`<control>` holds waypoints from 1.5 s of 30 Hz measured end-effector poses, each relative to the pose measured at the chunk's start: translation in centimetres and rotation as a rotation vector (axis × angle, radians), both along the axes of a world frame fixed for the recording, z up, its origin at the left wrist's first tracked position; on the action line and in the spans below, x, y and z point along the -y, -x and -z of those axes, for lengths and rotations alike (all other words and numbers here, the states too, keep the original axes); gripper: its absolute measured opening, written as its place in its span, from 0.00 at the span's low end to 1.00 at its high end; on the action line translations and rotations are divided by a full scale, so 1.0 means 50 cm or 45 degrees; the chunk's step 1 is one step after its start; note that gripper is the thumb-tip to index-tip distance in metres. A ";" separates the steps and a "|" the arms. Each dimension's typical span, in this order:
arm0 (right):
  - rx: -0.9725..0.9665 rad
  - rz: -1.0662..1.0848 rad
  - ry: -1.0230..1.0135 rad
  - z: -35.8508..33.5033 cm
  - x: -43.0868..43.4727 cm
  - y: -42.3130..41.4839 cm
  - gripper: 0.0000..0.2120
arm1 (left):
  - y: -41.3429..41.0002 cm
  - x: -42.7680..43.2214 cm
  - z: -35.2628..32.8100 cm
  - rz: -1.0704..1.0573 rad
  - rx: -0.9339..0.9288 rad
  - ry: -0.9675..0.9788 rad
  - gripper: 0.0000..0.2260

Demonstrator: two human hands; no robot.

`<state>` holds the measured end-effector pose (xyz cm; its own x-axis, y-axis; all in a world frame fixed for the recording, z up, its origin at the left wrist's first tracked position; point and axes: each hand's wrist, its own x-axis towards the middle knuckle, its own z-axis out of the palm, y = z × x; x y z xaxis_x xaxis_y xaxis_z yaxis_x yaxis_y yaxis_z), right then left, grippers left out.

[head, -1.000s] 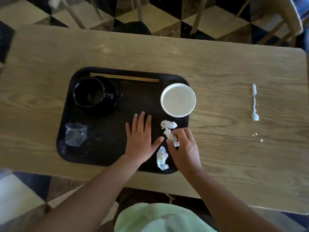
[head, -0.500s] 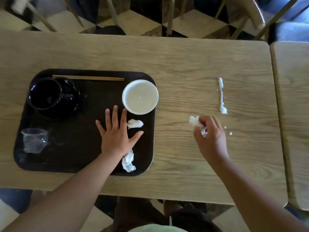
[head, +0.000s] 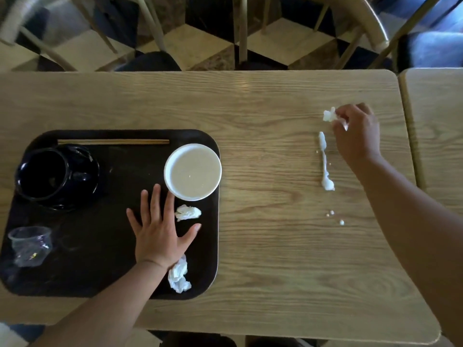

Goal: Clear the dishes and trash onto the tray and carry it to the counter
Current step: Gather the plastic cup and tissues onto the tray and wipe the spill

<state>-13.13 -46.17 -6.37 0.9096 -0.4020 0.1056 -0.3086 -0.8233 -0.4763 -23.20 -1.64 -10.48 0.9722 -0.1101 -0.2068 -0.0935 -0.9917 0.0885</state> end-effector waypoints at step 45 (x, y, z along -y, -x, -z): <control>-0.141 -0.314 0.184 0.008 -0.072 0.126 0.02 | -0.002 0.000 -0.004 0.054 -0.015 -0.024 0.44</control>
